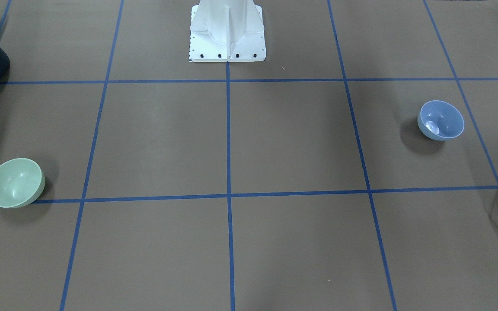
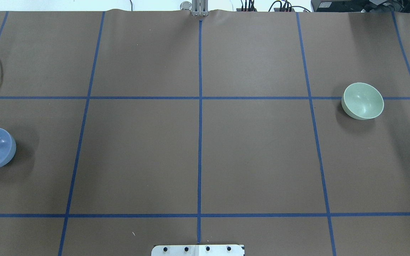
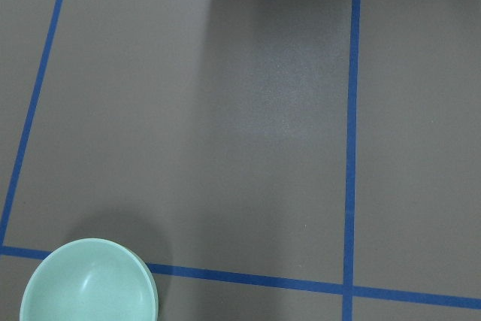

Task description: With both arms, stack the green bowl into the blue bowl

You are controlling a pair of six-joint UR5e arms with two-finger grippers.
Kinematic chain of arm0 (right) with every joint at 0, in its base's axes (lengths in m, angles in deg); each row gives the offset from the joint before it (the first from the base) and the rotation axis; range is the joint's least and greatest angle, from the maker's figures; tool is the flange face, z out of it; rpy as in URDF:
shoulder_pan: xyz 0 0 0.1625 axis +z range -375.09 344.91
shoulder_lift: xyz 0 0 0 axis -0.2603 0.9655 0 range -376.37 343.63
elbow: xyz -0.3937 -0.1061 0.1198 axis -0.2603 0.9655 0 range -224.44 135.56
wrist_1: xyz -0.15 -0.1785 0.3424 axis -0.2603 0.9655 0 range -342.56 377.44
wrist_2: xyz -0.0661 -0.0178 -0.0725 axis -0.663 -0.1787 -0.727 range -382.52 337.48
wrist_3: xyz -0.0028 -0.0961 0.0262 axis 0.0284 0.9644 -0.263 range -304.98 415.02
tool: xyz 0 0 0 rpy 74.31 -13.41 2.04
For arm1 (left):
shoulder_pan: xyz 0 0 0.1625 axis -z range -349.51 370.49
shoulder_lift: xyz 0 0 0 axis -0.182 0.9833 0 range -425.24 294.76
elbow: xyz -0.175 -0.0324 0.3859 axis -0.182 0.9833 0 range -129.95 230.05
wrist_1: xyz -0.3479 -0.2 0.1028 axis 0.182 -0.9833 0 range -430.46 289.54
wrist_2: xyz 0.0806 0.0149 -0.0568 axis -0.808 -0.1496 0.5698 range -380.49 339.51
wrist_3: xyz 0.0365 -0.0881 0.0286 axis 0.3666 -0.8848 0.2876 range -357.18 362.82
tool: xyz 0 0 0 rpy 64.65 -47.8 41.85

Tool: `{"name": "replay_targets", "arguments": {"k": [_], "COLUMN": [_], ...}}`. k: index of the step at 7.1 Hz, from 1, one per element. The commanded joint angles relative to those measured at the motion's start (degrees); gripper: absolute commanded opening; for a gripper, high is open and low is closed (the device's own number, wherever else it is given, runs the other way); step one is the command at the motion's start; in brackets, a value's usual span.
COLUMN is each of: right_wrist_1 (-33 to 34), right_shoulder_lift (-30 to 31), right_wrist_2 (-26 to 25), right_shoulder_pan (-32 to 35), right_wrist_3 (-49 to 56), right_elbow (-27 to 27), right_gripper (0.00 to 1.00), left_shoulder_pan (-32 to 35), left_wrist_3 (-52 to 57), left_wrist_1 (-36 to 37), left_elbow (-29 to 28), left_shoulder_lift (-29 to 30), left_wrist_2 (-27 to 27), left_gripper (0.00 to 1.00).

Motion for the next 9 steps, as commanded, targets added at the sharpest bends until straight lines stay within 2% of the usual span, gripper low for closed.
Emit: {"name": "replay_targets", "arguments": {"k": [1, 5, 7, 8, 9], "right_wrist_1": [0.00, -0.09, -0.35, -0.44, -0.61], "right_shoulder_lift": [0.11, 0.46, 0.47, -0.84, -3.03], "right_wrist_2": [-0.08, -0.78, -1.74, -4.02, -5.26], "right_shoulder_pan": [0.00, -1.05, -7.78, -11.91, -13.17], "right_wrist_3": [-0.18, -0.79, -0.88, -1.84, -2.72], "right_elbow": [0.10, 0.36, 0.80, 1.06, 2.37], "right_gripper": [1.00, 1.00, 1.00, 1.00, 1.00], "left_shoulder_pan": [0.00, -0.35, -3.15, -4.73, -5.62], "left_wrist_3": [0.00, -0.35, -0.61, -3.31, -6.30], "left_wrist_1": [-0.02, -0.37, -2.46, -4.83, -8.77], "left_elbow": [0.16, 0.25, -0.02, -0.02, -0.19], "left_shoulder_lift": [-0.07, -1.81, -3.48, -4.80, -6.47], "left_wrist_2": [0.02, 0.02, 0.02, 0.11, 0.02], "left_gripper": [0.98, 0.98, 0.98, 0.98, 0.97]}}
